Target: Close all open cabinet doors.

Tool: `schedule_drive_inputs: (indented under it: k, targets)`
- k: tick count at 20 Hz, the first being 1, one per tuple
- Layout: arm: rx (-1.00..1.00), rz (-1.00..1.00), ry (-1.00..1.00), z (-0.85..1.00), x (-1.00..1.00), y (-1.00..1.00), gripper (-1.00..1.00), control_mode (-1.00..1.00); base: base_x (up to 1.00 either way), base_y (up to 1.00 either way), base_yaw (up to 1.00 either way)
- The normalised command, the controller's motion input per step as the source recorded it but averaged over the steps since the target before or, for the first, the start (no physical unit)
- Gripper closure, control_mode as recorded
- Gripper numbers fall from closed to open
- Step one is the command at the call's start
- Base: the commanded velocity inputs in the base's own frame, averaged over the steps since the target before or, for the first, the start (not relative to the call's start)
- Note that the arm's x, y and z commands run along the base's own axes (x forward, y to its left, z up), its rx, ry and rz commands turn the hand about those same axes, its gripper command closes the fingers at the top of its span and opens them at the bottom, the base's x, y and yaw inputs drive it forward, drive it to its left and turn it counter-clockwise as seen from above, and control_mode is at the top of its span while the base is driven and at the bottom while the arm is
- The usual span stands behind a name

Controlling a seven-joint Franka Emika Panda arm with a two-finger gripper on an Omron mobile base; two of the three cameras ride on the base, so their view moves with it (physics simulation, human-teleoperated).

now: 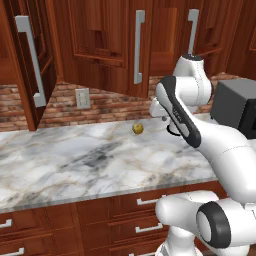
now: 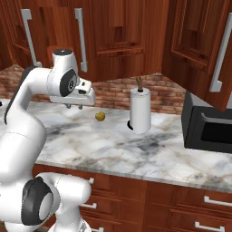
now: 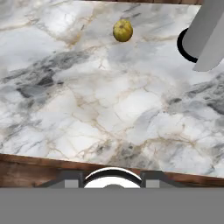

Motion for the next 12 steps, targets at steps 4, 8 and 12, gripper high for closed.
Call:
schedule_drive_inputs:
  k: [4, 8, 12]
  targets:
    - [0.00, 0.00, -0.15, 0.00, -0.06, 0.00, -1.00, -1.00, 0.00, 0.00, 0.00]
    - [0.00, 0.02, -0.46, 0.13, -0.40, -0.09, -1.00, -1.00, 0.00, 0.00, 0.00]
    - [0.00, 0.00, -0.57, 0.25, -0.50, -0.23, -1.00, -1.00, 0.00, 0.00, 0.00]
